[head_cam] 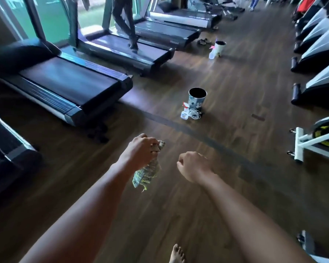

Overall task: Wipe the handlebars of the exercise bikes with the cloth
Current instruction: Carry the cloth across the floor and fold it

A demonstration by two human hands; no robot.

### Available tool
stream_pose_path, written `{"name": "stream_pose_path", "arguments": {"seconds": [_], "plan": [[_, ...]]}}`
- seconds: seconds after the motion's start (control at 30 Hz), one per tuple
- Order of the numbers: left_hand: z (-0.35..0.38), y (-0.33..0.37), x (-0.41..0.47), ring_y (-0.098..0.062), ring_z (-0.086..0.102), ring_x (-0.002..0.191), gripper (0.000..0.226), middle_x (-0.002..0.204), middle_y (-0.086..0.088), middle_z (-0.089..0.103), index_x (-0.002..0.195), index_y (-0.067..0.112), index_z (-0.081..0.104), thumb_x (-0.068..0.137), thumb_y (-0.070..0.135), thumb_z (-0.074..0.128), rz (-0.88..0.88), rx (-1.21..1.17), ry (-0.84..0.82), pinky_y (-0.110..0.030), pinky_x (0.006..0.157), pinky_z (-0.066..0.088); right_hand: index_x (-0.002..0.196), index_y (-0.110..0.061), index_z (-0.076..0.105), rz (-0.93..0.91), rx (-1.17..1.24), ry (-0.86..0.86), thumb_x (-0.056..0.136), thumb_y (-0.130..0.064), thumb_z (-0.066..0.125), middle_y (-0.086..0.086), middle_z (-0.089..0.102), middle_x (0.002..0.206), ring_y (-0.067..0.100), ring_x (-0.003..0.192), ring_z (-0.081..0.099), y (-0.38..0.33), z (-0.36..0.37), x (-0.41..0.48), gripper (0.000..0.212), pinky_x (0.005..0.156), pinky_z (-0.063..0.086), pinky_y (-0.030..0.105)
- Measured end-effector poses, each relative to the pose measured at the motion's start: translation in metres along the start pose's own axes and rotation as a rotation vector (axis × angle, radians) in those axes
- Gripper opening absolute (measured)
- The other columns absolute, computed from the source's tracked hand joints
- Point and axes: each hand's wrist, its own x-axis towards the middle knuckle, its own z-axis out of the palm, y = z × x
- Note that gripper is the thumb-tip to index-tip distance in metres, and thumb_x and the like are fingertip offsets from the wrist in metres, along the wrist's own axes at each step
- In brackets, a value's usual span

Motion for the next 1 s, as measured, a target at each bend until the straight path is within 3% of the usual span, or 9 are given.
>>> {"name": "stream_pose_path", "arguments": {"seconds": [0.1, 0.37, 0.63, 0.77, 0.87, 1.0], "plan": [[0.002, -0.008, 0.056, -0.023, 0.062, 0.093, 0.033, 0.1, 0.0, 0.058, 0.113, 0.029, 0.073, 0.08, 0.03, 0.077, -0.067, -0.017, 0.028, -0.03, 0.08, 0.048, 0.104, -0.022, 0.071, -0.036, 0.041, -0.015, 0.096, -0.036, 0.052, 0.005, 0.069, 0.113, 0.029, 0.11, 0.064, 0.008, -0.015, 0.058, 0.025, 0.09, 0.049, 0.035], [0.011, -0.057, 0.205, -0.024, 0.063, 0.096, 0.033, 0.105, 0.001, 0.06, 0.111, 0.033, 0.073, 0.079, 0.03, 0.077, -0.136, -0.065, -0.002, -0.036, 0.087, 0.053, 0.104, -0.021, 0.071, -0.098, 0.002, -0.018, 0.096, -0.038, 0.052, 0.006, 0.069, 0.113, 0.03, 0.11, 0.064, 0.014, -0.038, 0.216, 0.026, 0.087, 0.05, 0.035], [-0.003, -0.112, 0.374, -0.016, 0.058, 0.093, 0.034, 0.104, 0.005, 0.057, 0.114, 0.034, 0.071, 0.08, 0.028, 0.075, -0.063, -0.089, -0.052, -0.022, 0.077, 0.045, 0.101, -0.022, 0.072, -0.01, 0.039, 0.025, 0.095, -0.038, 0.053, 0.005, 0.069, 0.111, 0.029, 0.107, 0.064, 0.002, -0.073, 0.389, 0.025, 0.085, 0.049, 0.034], [-0.022, -0.128, 0.462, -0.012, 0.054, 0.087, 0.034, 0.104, 0.006, 0.056, 0.113, 0.035, 0.072, 0.081, 0.026, 0.075, -0.017, -0.088, -0.064, -0.023, 0.072, 0.05, 0.1, -0.022, 0.071, 0.043, 0.078, 0.061, 0.093, -0.038, 0.054, 0.005, 0.069, 0.11, 0.029, 0.107, 0.064, 0.002, -0.094, 0.469, 0.025, 0.086, 0.051, 0.036], [-0.025, -0.135, 0.523, -0.011, 0.054, 0.085, 0.031, 0.099, 0.006, 0.056, 0.111, 0.034, 0.072, 0.081, 0.025, 0.075, 0.015, -0.079, -0.078, -0.018, 0.069, 0.043, 0.099, -0.023, 0.07, 0.077, 0.078, 0.059, 0.093, -0.039, 0.053, 0.004, 0.068, 0.109, 0.029, 0.105, 0.064, 0.012, -0.104, 0.524, 0.024, 0.083, 0.049, 0.035], [-0.021, -0.138, 0.611, -0.016, 0.058, 0.087, 0.031, 0.099, 0.005, 0.057, 0.113, 0.033, 0.072, 0.083, 0.026, 0.075, 0.04, -0.068, -0.095, -0.023, 0.074, 0.045, 0.1, -0.02, 0.071, 0.083, 0.077, 0.075, 0.094, -0.036, 0.053, 0.006, 0.069, 0.109, 0.03, 0.104, 0.064, 0.033, -0.118, 0.603, 0.024, 0.081, 0.047, 0.033]]}}
